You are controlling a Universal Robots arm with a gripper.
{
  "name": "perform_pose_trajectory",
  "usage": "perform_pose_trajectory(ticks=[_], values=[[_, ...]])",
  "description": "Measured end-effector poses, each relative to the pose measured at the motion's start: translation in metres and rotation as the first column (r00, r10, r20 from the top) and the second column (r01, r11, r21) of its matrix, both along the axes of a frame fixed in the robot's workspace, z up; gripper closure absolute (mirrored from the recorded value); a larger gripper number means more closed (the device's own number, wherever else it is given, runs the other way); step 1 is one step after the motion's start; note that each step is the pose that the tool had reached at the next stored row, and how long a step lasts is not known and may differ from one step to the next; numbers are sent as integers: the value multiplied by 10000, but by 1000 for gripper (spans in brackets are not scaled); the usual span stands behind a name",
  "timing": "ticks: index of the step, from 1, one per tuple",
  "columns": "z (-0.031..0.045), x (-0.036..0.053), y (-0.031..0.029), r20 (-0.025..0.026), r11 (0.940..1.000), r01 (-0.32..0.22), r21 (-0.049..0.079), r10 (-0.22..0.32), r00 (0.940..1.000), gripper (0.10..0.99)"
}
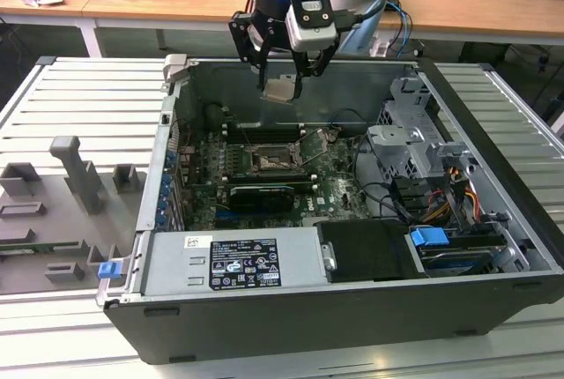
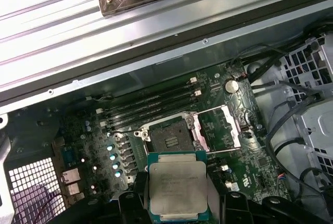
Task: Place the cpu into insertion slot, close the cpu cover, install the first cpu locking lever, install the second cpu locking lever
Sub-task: 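Place the cpu into insertion slot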
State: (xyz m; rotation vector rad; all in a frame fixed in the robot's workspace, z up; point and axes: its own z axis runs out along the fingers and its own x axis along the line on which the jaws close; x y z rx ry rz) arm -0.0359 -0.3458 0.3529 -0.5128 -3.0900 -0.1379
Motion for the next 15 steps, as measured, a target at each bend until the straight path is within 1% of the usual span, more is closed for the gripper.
perform_pose_trajectory(ticks=[9,15], values=[[-10,0,0,0,9987,503,0,-503,9987,549],[-20,0,0,0,9950,1002,1,-1002,9950,549]])
